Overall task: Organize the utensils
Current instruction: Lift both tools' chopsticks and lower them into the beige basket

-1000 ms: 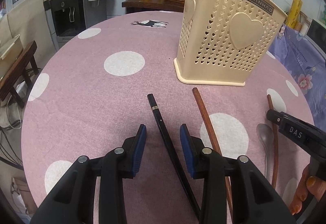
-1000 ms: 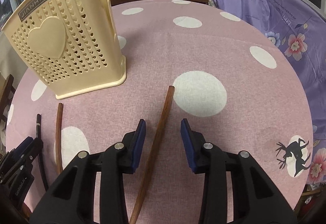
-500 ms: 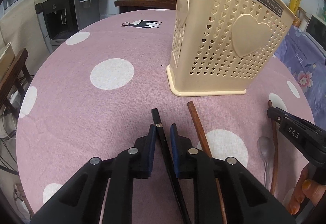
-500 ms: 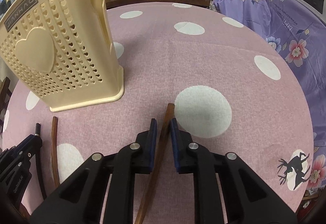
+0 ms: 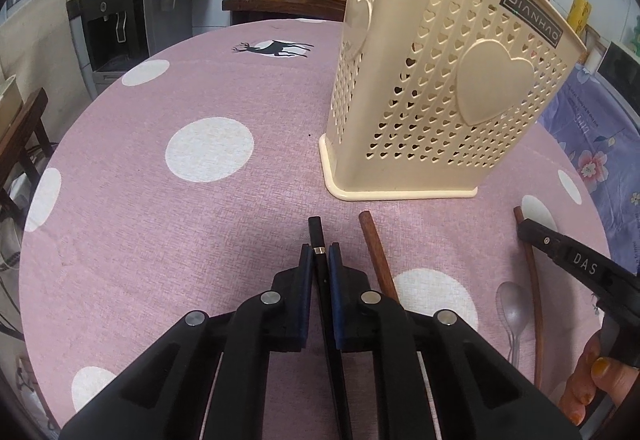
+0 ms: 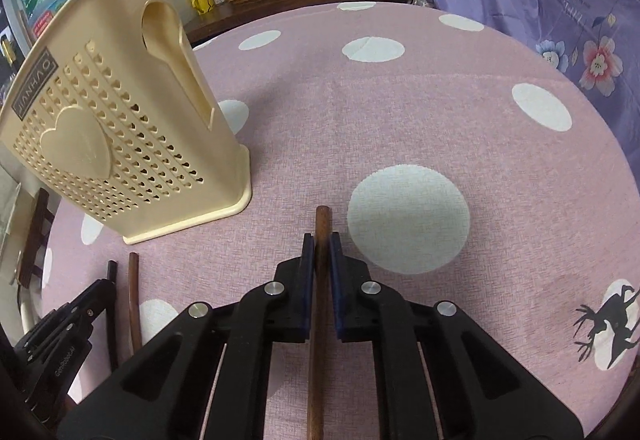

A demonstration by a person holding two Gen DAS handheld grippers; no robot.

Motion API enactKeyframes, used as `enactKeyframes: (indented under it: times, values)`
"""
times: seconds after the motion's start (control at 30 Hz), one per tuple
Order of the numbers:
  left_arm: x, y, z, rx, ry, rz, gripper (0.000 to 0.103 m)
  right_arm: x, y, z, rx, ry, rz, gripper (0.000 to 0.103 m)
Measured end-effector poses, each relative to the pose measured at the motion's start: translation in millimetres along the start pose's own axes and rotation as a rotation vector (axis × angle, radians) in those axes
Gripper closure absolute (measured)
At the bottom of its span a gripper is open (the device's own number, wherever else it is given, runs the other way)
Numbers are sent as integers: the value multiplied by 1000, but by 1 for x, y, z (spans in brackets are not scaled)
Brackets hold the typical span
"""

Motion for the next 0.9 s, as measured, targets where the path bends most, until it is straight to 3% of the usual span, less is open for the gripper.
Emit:
enactKeyframes:
  times: [0.33, 0.9]
  values:
    - [10, -27, 4, -66, -48, -68, 94, 8, -41, -8, 65, 30, -81, 95]
    - [37, -146, -13, -222, -17, -292, 95, 20, -194, -2, 257, 1, -348, 95]
Point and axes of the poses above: each gripper's, at about its wrist camera, not at the fingertips, and y roughly the way its jaws point, z to its left, x to its top, the point moved 7 cm from there along y, roughly the way its jaws point, and after that the axes turned 1 degree about -x, right-handed, at the moved point
